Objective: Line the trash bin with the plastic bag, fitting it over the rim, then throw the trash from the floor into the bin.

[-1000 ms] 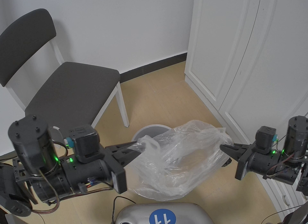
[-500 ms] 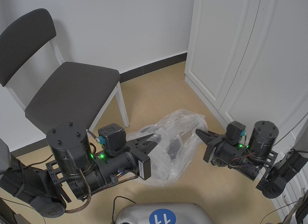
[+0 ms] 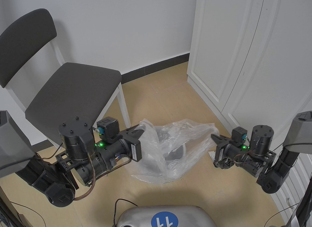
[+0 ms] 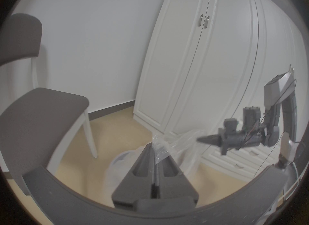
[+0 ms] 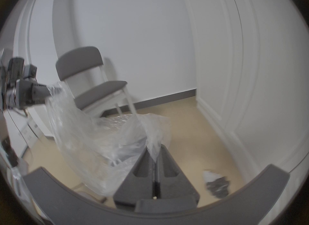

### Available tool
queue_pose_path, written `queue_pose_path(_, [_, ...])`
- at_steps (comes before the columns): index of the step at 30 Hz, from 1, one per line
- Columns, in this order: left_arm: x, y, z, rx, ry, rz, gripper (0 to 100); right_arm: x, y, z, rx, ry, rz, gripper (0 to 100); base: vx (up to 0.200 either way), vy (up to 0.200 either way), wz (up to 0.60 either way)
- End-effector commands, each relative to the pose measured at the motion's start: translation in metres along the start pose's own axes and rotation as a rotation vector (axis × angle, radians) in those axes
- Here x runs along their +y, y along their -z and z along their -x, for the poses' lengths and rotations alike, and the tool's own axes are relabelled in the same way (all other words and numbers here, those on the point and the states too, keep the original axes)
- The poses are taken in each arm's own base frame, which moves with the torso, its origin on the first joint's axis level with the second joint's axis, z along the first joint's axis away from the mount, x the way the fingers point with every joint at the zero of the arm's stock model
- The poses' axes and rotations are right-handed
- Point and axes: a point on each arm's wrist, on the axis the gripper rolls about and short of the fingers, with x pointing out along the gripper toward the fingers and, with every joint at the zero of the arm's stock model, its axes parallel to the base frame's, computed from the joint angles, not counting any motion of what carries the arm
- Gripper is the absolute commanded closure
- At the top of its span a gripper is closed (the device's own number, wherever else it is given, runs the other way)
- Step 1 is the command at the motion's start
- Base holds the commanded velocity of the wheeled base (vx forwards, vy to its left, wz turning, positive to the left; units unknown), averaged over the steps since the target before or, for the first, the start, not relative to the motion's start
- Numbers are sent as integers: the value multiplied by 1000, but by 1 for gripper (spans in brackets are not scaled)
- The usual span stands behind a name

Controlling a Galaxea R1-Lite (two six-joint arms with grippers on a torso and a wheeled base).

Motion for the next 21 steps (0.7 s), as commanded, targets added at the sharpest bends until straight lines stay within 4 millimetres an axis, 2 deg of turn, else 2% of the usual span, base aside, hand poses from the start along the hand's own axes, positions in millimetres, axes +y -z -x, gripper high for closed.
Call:
queue_pose_path(1, [32, -13, 21, 10, -97, -65, 100, -41, -21, 32, -19, 126, 96, 100, 0, 0, 0])
queue_pose_path(6, [41, -26, 44, 68, -91, -91, 100, -58, -28, 51, -14, 170, 188, 100, 0, 0, 0])
queue_pose_path(11, [49, -24, 59, 156, -97, -169, 100, -74, -30, 59, -10, 238, 254, 100, 0, 0, 0])
queue_pose_path(21, [62, -21, 58, 190, -135, -222, 100, -77, -38, 78, -34, 275, 297, 100, 0, 0, 0])
